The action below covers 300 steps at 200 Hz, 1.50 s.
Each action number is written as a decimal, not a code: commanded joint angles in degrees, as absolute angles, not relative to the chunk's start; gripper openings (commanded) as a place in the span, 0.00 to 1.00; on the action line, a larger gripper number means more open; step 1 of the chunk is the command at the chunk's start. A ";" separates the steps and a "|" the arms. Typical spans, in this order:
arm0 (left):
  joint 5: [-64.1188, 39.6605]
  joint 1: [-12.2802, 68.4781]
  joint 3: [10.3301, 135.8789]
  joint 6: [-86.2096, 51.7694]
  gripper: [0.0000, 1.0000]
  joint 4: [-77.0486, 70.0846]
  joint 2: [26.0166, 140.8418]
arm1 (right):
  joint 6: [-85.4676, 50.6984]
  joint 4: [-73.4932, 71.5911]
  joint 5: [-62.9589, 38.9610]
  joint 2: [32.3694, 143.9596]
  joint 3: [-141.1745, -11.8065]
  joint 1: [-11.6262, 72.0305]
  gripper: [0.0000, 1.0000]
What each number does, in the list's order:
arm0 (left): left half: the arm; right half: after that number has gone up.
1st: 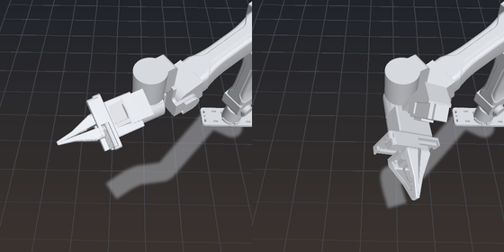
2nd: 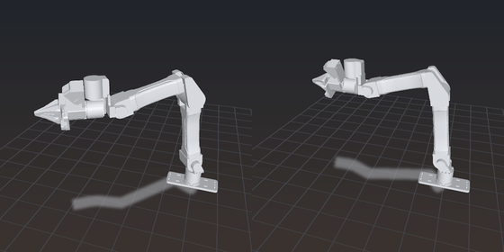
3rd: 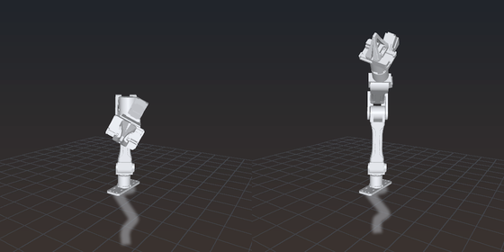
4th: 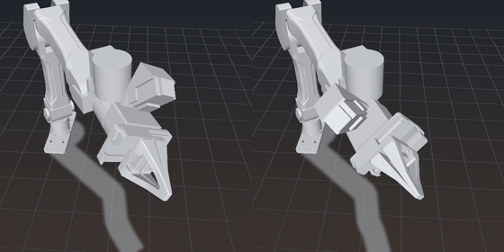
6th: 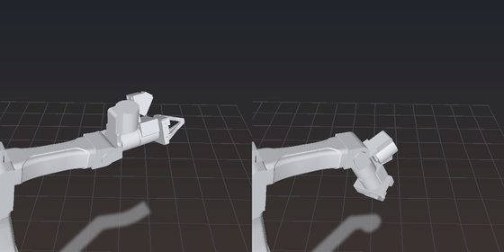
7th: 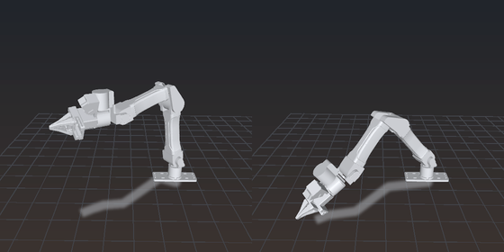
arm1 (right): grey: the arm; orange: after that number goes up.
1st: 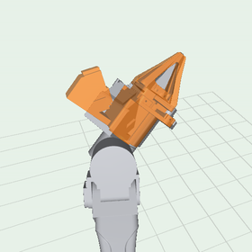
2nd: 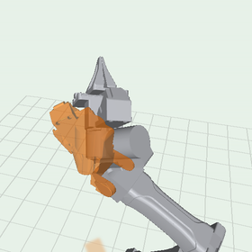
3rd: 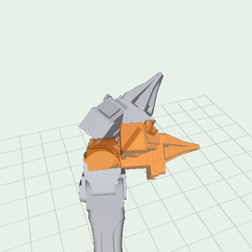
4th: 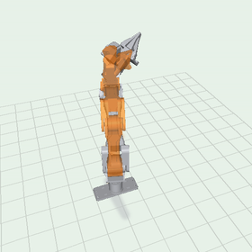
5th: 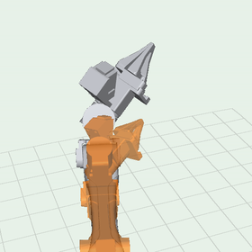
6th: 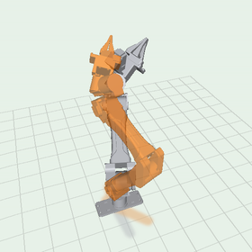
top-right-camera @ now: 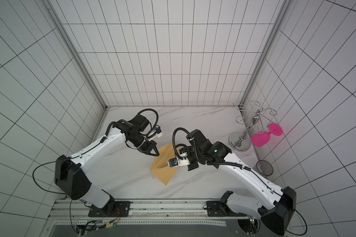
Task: Fold the letter paper in half and place it into the envelope
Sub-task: Place the letter paper in the envelope.
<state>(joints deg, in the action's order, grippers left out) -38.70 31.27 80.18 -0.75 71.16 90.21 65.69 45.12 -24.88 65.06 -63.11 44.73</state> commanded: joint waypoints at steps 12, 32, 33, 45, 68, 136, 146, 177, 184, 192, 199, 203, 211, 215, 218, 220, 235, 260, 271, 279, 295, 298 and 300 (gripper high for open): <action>-38.84 35.85 81.30 2.39 0.00 74.26 91.63 | 73.65 45.88 -20.83 66.30 -64.16 47.30 0.00; -37.97 37.35 81.56 2.42 0.00 74.88 91.53 | 75.08 47.63 -21.43 68.16 -65.90 48.41 0.00; -37.97 37.35 81.56 2.44 0.00 74.88 91.51 | 75.12 47.68 -21.44 68.27 -65.95 48.46 0.00; -37.75 37.61 81.66 2.39 0.00 75.20 91.17 | 75.49 47.73 -21.55 68.82 -66.33 49.16 0.00; -37.87 37.86 81.96 2.28 0.00 75.50 90.53 | 75.59 46.58 -22.13 69.53 -66.58 50.08 0.00; -38.21 39.16 82.19 2.50 0.00 75.72 91.23 | 75.83 42.29 -21.22 69.78 -66.07 54.13 0.00; -38.56 39.35 82.26 2.60 0.00 75.76 91.40 | 75.88 42.27 -21.11 69.71 -65.64 54.35 0.00; -38.55 39.73 82.42 2.67 0.00 75.93 91.71 | 76.15 39.62 -20.24 69.91 -64.62 54.63 0.00; -38.73 39.83 82.65 2.72 0.00 76.02 91.71 | 76.33 39.59 -20.05 70.05 -64.32 54.65 0.00; -39.01 39.98 82.99 2.83 0.00 76.26 91.79 | 76.77 39.07 -19.79 70.05 -63.67 54.61 0.00; -38.87 40.21 83.31 2.90 0.00 76.56 91.84 | 76.82 38.09 -19.64 69.97 -62.99 54.62 0.00; -38.72 40.32 83.49 2.94 0.00 76.64 91.85 | 76.78 37.51 -19.61 69.95 -62.51 54.62 0.00; -38.56 40.42 83.63 2.90 0.00 76.77 91.93 | 76.68 37.01 -19.43 70.08 -62.13 54.62 0.00; -38.58 40.43 83.59 2.94 0.00 76.81 91.93 | 76.69 37.03 -19.38 70.25 -62.12 54.65 0.00; -38.52 40.43 83.56 2.91 0.00 76.84 91.86 | 76.78 37.01 -19.33 70.37 -62.04 54.64 0.00; -38.57 40.43 83.51 2.90 0.00 76.82 91.85 | 76.76 37.05 -19.33 70.43 -62.03 54.66 0.00; -38.75 40.51 83.54 2.88 0.00 76.81 91.82 | 77.12 37.01 -19.01 71.12 -61.71 54.61 0.00; -38.69 40.78 83.76 2.87 0.00 77.30 91.58 | 77.62 35.93 -16.90 71.59 -60.40 54.65 0.00; -38.75 40.87 83.68 2.82 0.00 77.34 91.43 | 77.52 35.43 -15.71 71.72 -59.98 54.57 0.00; -38.71 41.02 83.59 2.73 0.00 77.34 91.34 | 77.52 35.42 -15.12 71.87 -60.03 54.44 0.00; -38.73 41.22 83.43 2.78 0.00 77.34 91.40 | 77.49 35.42 -14.53 72.06 -59.88 54.38 0.00; -38.76 41.33 83.41 2.73 0.00 77.35 91.38 | 77.49 35.42 -14.46 72.07 -59.93 54.38 0.00; -38.69 41.38 83.41 2.75 0.00 77.35 91.33 | 77.45 35.42 -14.34 72.11 -59.94 54.40 0.00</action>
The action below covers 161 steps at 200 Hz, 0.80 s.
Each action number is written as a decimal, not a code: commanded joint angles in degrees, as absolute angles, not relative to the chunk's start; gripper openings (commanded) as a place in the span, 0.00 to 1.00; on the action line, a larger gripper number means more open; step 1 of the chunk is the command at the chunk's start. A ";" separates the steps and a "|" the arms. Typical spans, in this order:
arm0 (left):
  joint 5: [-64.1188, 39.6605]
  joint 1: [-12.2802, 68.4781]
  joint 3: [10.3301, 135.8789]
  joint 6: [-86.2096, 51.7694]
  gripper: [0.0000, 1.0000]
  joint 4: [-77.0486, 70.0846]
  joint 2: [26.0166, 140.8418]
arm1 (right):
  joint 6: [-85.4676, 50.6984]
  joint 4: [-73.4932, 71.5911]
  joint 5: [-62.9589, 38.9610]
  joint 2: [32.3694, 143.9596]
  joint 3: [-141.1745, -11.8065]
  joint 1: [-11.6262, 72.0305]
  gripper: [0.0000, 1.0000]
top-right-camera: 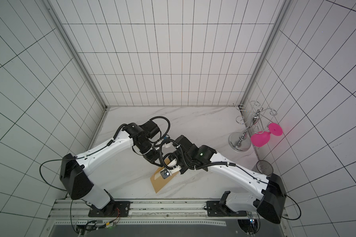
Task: Fold the letter paper in half and place it into the envelope
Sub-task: Place the letter paper in the envelope.
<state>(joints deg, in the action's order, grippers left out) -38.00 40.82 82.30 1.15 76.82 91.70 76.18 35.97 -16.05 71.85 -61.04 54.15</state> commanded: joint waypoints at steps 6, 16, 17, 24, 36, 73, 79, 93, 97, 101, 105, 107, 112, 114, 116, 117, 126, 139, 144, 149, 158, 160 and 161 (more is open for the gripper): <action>-38.83 41.44 83.34 2.73 0.00 77.37 91.31 | 77.42 35.43 -13.97 72.20 -59.93 54.39 0.00; -38.77 41.57 83.32 2.77 0.00 77.35 91.24 | 77.39 35.35 -13.29 72.27 -59.83 54.31 0.00; -38.81 41.57 83.36 2.79 0.00 77.35 91.23 | 77.37 35.39 -13.24 72.21 -59.84 54.31 0.00; -38.73 41.58 83.32 2.77 0.00 77.35 91.23 | 77.48 35.33 -12.90 72.19 -59.75 54.30 0.00; -38.63 41.57 83.23 2.64 0.00 77.35 91.23 | 77.35 35.24 -12.63 72.05 -59.73 54.34 0.00; -38.19 41.57 83.15 2.55 0.00 77.08 91.00 | 77.45 35.24 -11.87 71.55 -59.21 54.35 0.00; -37.95 41.58 83.23 2.52 0.00 77.04 91.03 | 77.52 35.24 -12.10 71.54 -59.15 54.40 0.00; -37.83 41.61 83.40 2.48 0.00 77.01 91.23 | 77.67 35.55 -12.30 71.62 -59.06 54.65 0.00; -37.87 41.59 83.54 2.48 0.00 77.04 91.36 | 77.88 35.75 -12.30 71.75 -59.02 54.92 0.00; -37.91 41.58 83.70 2.46 0.00 77.00 91.44 | 78.02 35.97 -12.12 71.88 -59.03 55.12 0.00; -37.92 41.69 83.82 2.46 0.00 77.07 91.56 | 78.07 36.10 -11.96 72.05 -59.00 55.37 0.00; -38.00 41.65 83.91 2.46 0.00 77.12 91.64 | 78.10 36.12 -11.95 72.13 -59.05 55.48 0.00; -38.04 41.60 84.17 2.46 0.00 77.24 91.80 | 77.96 36.12 -11.94 72.24 -58.95 55.76 0.00; -38.12 41.58 84.30 2.57 0.00 77.34 91.90 | 77.89 36.12 -11.95 72.38 -58.90 55.84 0.00; -38.14 41.60 84.42 2.55 0.00 77.39 91.92 | 77.83 36.12 -11.95 72.48 -58.96 55.88 0.00; -38.14 41.63 84.49 2.55 0.00 77.41 91.93 | 77.81 36.12 -11.95 72.54 -58.97 55.94 0.00; -38.29 41.57 84.81 2.55 0.00 77.53 92.19 | 77.45 36.04 -11.64 72.90 -58.97 56.21 0.00; -38.49 41.62 84.99 2.55 0.00 77.52 92.36 | 76.83 35.59 -11.59 73.43 -58.94 56.67 0.00; -38.56 41.57 84.99 2.55 0.00 77.52 92.34 | 76.67 35.36 -11.59 73.60 -58.86 56.96 0.00; -38.57 41.59 84.99 2.60 0.00 77.52 92.38 | 76.51 35.14 -11.47 73.75 -58.88 57.20 0.00; -38.68 41.65 84.97 2.64 0.00 77.53 92.47 | 76.26 34.89 -11.34 74.19 -58.85 57.75 0.00; -38.81 41.59 84.94 2.66 0.00 77.52 92.46 | 76.22 34.83 -11.30 74.36 -58.86 57.86 0.00; -38.78 41.63 84.97 2.65 0.00 77.56 92.51 | 76.21 34.82 -11.27 74.44 -58.87 57.89 0.00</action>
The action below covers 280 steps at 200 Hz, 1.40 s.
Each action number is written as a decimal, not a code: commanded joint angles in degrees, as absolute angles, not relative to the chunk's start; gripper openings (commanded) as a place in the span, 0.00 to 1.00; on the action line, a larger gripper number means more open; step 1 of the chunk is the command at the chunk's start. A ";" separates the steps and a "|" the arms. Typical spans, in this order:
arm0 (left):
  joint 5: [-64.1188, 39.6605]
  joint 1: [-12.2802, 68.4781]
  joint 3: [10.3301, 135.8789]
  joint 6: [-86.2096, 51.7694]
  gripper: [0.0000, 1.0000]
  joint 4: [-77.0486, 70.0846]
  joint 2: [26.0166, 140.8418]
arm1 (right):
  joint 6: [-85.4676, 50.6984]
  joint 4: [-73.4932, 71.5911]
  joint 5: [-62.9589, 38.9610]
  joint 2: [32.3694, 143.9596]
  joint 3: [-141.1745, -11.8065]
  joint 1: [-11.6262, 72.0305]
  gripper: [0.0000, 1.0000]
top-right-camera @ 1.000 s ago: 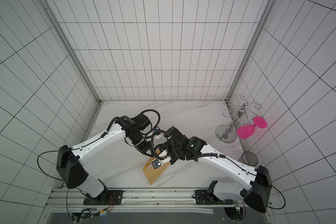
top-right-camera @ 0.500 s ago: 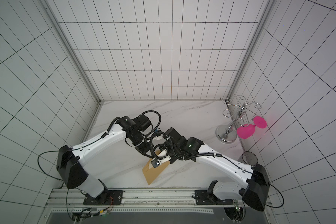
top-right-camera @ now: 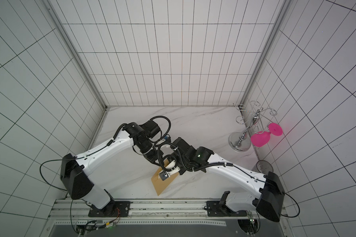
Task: Fold the letter paper in half and place it into the envelope
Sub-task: Place the letter paper in the envelope.
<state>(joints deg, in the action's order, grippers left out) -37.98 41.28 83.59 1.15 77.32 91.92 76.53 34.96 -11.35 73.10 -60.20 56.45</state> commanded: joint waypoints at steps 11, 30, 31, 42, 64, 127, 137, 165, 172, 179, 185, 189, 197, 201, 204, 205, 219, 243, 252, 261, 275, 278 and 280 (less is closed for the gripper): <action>-39.09 41.66 84.90 2.64 0.00 77.43 92.61 | 75.96 34.72 -10.92 75.15 -59.03 58.38 0.00; -39.42 41.67 84.90 2.64 0.00 77.43 92.72 | 75.76 34.73 -10.01 76.44 -59.02 58.80 0.00; -39.44 41.67 84.90 2.64 0.00 77.43 92.77 | 75.72 34.72 -9.93 76.58 -59.04 58.80 0.00; -39.67 41.66 84.90 2.65 0.00 77.43 92.82 | 75.55 34.73 -9.13 77.39 -58.96 59.10 0.00; -40.25 41.75 84.73 2.69 0.00 77.35 93.03 | 74.85 34.49 -7.35 78.76 -59.15 59.33 0.00; -41.27 43.05 85.30 2.68 0.00 77.34 94.65 | 72.43 33.52 -4.92 82.00 -59.96 59.85 0.00; -41.25 43.24 85.36 2.65 0.00 77.43 94.93 | 71.95 33.00 -4.92 82.26 -59.78 59.88 0.00; -41.00 43.24 85.43 2.77 0.00 77.41 95.24 | 70.53 30.31 -5.04 81.58 -58.81 59.86 0.17; -41.04 43.24 85.43 2.72 0.00 77.34 95.24 | 70.32 30.07 -5.41 81.24 -58.82 59.91 0.24; -40.94 43.24 85.39 2.74 0.00 77.36 95.36 | 70.18 30.06 -5.61 80.74 -58.96 59.88 0.29; -40.92 43.24 85.34 2.75 0.00 77.34 95.33 | 69.99 30.15 -5.86 80.40 -59.06 59.86 0.31; -40.83 43.24 85.34 2.73 0.00 77.35 95.36 | 69.96 30.21 -6.04 80.14 -59.14 59.88 0.32; -40.74 43.24 85.26 2.77 0.00 77.30 95.34 | 69.97 30.32 -6.15 79.60 -59.22 59.85 0.32; -40.66 43.24 85.18 2.79 0.00 77.21 95.34 | 69.92 30.32 -6.22 79.32 -59.20 59.89 0.32; -40.65 43.24 85.08 2.74 0.00 77.17 95.36 | 69.89 30.39 -6.22 79.16 -59.23 59.81 0.32; -40.67 43.24 85.08 2.78 0.00 77.17 95.32 | 69.93 30.40 -6.23 79.13 -59.24 59.79 0.32; -40.68 43.24 84.90 2.72 0.00 77.10 95.35 | 69.96 31.23 -6.54 78.41 -59.25 59.79 0.31; -40.74 43.24 84.84 2.76 0.00 77.03 95.38 | 70.05 31.90 -7.13 77.70 -58.88 59.82 0.27; -40.66 43.24 84.79 2.75 0.00 76.99 95.36 | 70.13 32.16 -7.49 77.37 -58.67 59.85 0.26; -40.68 43.24 84.73 2.74 0.00 77.00 95.20 | 70.05 32.49 -7.81 77.17 -58.60 59.85 0.25; -40.54 43.24 84.64 2.74 0.00 76.99 95.19 | 70.04 32.85 -8.16 76.85 -58.53 59.90 0.23; -40.53 43.24 84.64 2.73 0.00 76.99 95.21 | 69.99 32.87 -8.25 76.82 -58.47 59.87 0.23; -40.52 43.24 84.64 2.68 0.00 77.04 95.19 | 69.97 32.98 -8.26 76.82 -58.45 59.86 0.22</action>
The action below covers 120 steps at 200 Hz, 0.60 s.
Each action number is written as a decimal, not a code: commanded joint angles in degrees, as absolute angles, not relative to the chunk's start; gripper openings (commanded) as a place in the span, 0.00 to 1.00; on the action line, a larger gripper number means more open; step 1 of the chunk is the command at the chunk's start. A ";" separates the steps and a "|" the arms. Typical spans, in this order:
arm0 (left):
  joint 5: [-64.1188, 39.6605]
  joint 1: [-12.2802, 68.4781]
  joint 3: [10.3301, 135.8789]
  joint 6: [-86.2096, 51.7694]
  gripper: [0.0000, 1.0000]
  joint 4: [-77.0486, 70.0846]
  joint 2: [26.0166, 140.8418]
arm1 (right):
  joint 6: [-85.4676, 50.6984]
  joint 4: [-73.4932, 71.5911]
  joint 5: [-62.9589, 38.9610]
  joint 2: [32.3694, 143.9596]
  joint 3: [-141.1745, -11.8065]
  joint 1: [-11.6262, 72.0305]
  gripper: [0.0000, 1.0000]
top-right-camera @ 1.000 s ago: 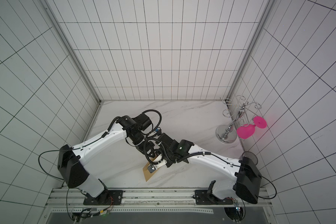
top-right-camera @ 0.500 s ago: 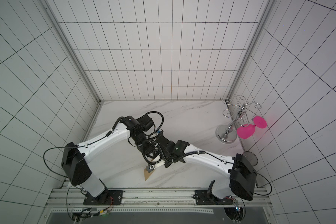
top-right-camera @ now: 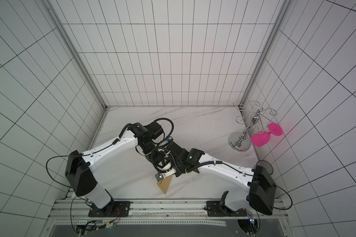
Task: Fold the letter paper in half and place it into the envelope
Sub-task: Place the letter paper in the envelope.
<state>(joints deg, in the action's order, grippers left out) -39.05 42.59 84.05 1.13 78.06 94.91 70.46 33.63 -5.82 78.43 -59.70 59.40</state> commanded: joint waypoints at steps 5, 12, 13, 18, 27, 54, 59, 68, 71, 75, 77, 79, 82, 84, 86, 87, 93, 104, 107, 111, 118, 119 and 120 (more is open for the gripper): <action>-40.47 43.24 84.68 2.73 0.00 76.99 95.21 | 70.01 32.96 -8.38 76.83 -58.34 59.85 0.21; -40.47 43.24 84.73 2.76 0.00 76.99 95.19 | 70.02 33.02 -8.63 76.88 -58.21 59.89 0.20; -40.50 43.24 84.73 2.79 0.00 77.04 95.19 | 70.03 33.04 -8.67 76.89 -58.24 59.87 0.20; -40.45 43.24 84.81 2.78 0.00 76.99 95.18 | 70.03 33.11 -8.95 76.99 -58.19 59.85 0.18; -40.51 43.24 84.97 2.76 0.00 77.08 95.40 | 70.11 33.14 -9.38 77.07 -58.10 59.88 0.16; -40.94 43.24 85.47 2.77 0.00 77.26 95.67 | 70.13 33.07 -10.26 78.00 -57.90 59.94 0.08; -41.11 43.24 85.64 2.73 0.00 77.34 95.73 | 70.14 33.00 -10.27 78.22 -57.87 59.94 0.06; -41.43 43.24 85.84 2.74 0.00 77.50 96.03 | 70.22 32.80 -10.25 78.74 -57.83 60.03 0.03; -41.53 43.31 85.91 2.79 0.00 77.52 96.06 | 70.22 32.66 -10.28 78.94 -57.82 59.96 0.02; -41.56 43.37 86.02 2.83 0.00 77.52 96.19 | 70.22 32.55 -10.16 79.20 -57.81 59.98 0.01; -41.64 43.34 86.08 2.82 0.00 77.61 96.23 | 70.22 32.46 -10.12 79.35 -57.83 60.00 0.01; -41.70 43.38 86.12 2.81 0.00 77.61 96.26 | 70.27 32.37 -10.00 79.43 -57.81 60.04 0.00; -41.69 43.40 86.13 2.81 0.00 77.61 96.32 | 70.31 32.31 -9.89 79.61 -57.83 60.03 0.00; -41.73 43.41 86.20 2.81 0.00 77.61 96.33 | 70.36 32.27 -9.92 79.80 -57.79 60.07 0.00; -41.74 43.42 86.22 2.81 0.00 77.61 96.33 | 70.39 32.22 -9.88 79.87 -57.78 60.08 0.00; -41.70 43.42 86.22 2.81 0.00 77.61 96.37 | 70.39 32.19 -9.86 79.93 -57.80 60.06 0.00; -41.78 43.50 86.22 2.82 0.00 77.61 96.42 | 70.49 32.04 -9.82 80.30 -57.82 60.06 0.00; -41.86 43.57 86.26 2.90 0.00 77.61 96.53 | 70.48 31.48 -9.64 80.84 -57.68 60.06 0.00; -41.95 43.59 86.26 2.92 0.00 77.61 96.52 | 70.41 31.28 -9.61 80.99 -57.55 60.03 0.00; -41.99 43.59 86.22 2.90 0.00 77.61 96.58 | 70.36 31.13 -9.54 81.28 -57.50 60.09 0.00; -42.07 43.68 86.18 2.97 0.00 77.63 96.61 | 70.24 30.79 -9.49 81.63 -57.40 60.09 0.00; -42.04 43.68 86.24 2.93 0.00 77.62 96.60 | 70.19 30.78 -9.49 81.68 -57.40 60.06 0.00; -42.07 43.68 86.23 2.92 0.00 77.61 96.64 | 70.16 30.77 -9.49 81.71 -57.35 60.04 0.00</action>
<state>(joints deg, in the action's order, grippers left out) -39.59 42.96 84.55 1.15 78.50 96.23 70.32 33.19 -8.40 80.01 -59.07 59.42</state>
